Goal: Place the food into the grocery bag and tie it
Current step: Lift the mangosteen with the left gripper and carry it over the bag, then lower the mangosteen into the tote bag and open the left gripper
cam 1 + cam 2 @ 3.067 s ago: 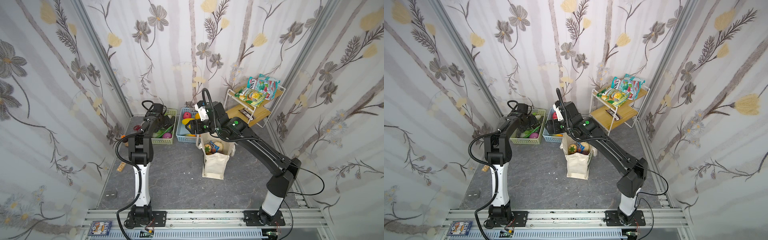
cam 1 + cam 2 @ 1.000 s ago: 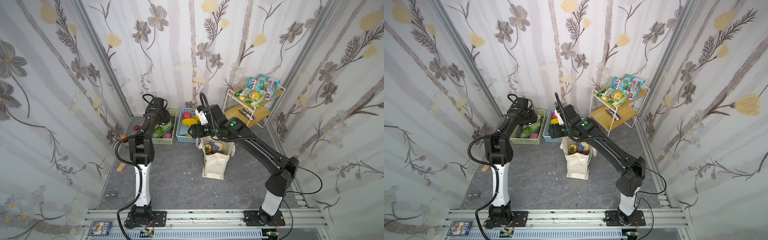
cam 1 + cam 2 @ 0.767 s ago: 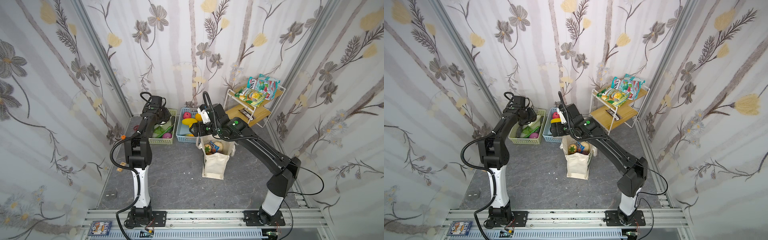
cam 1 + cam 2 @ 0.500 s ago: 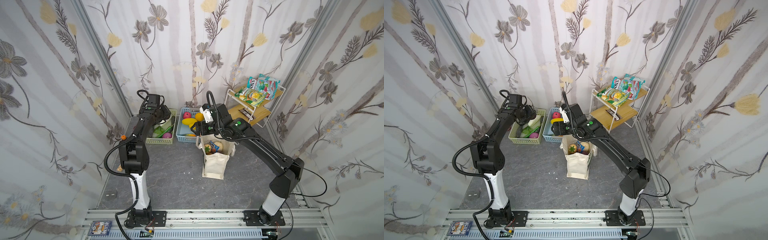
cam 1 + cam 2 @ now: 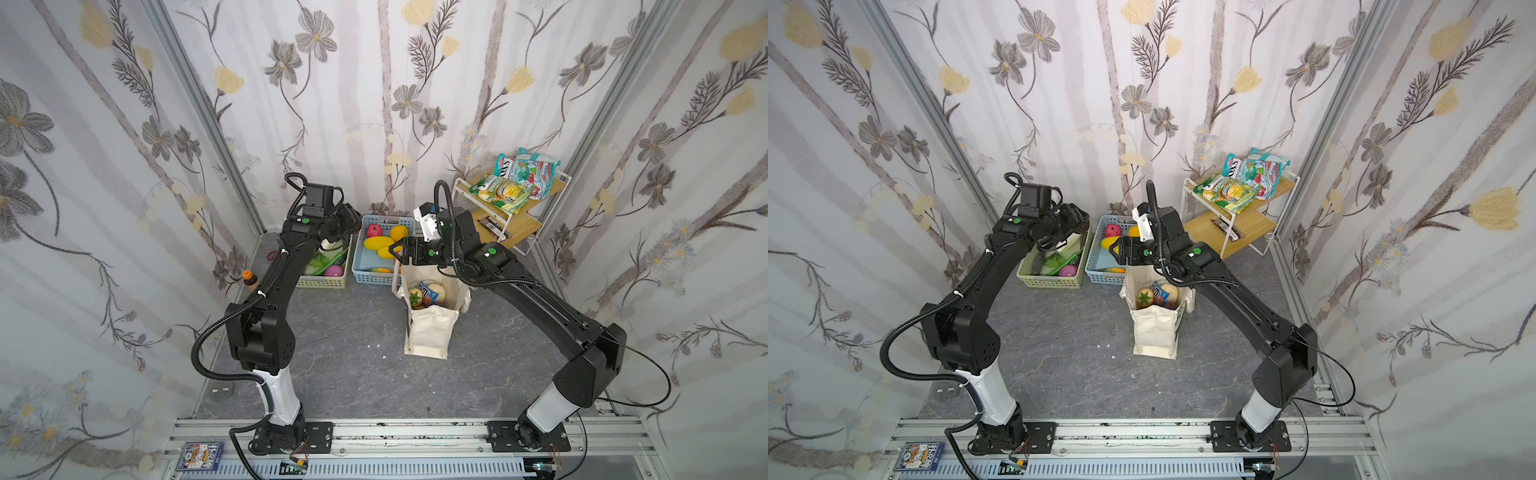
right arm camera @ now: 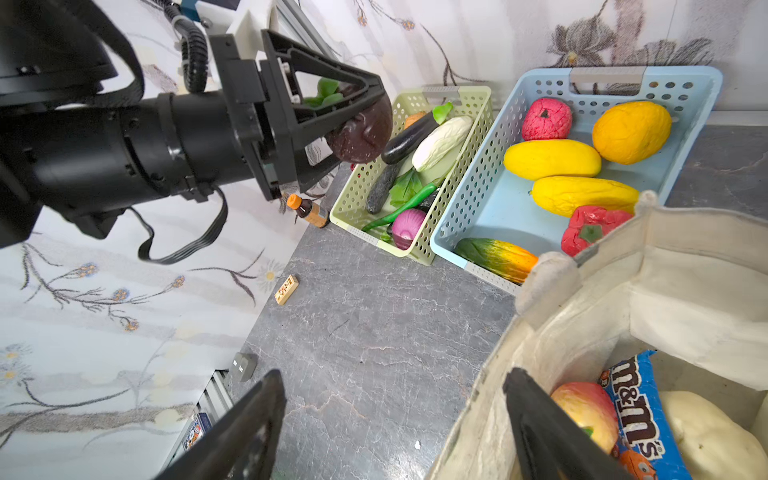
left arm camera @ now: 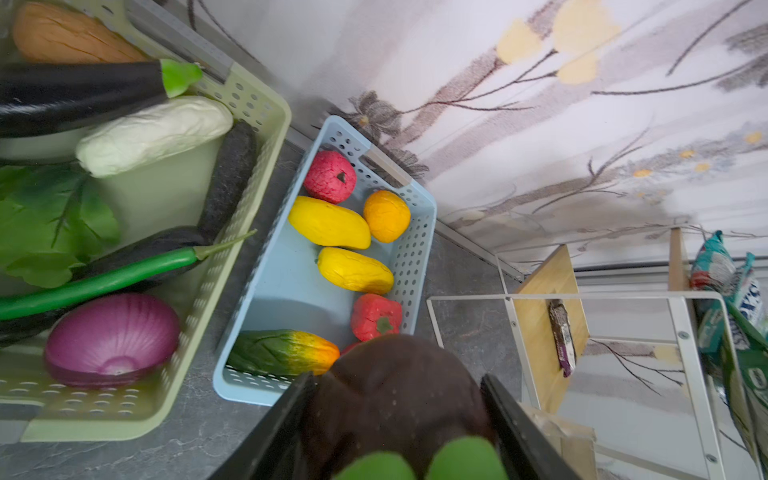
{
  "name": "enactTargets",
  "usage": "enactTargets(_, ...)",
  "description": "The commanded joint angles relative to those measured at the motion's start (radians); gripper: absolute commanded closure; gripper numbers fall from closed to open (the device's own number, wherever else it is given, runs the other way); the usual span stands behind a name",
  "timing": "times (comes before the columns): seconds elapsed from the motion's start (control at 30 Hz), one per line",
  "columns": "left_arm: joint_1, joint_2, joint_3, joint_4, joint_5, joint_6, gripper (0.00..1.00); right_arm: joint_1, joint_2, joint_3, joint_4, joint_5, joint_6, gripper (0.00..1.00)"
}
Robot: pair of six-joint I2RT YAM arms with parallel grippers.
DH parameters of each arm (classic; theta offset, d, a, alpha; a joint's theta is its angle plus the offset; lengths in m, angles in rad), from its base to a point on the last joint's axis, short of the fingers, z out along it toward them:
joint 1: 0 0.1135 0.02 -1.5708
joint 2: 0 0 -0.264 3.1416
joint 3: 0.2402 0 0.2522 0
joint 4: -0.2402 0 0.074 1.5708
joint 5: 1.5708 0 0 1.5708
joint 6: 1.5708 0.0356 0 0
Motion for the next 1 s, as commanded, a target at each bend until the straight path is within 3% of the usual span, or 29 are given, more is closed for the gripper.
enactTargets(0.0, -0.051, -0.035, -0.011, 0.034, -0.002, -0.024, 0.38, -0.022, -0.046, -0.048, 0.047, -0.004, 0.010, 0.17)
enactTargets(0.37, -0.267, -0.049, -0.012, 0.054, -0.023, -0.062, 0.38, -0.132, -0.273, -0.263, 0.014, 0.000, -0.002, 0.17)
enactTargets(0.77, -0.398, 0.013, 0.026, 0.014, -0.044, -0.038, 0.38, -0.144, -0.307, -0.170, -0.405, 0.122, -0.151, 0.17)
enactTargets(0.97, -0.444, 0.042, 0.032, -0.047, -0.060, 0.007, 0.37, -0.152, -0.316, -0.186, -0.439, 0.123, -0.174, 0.16)
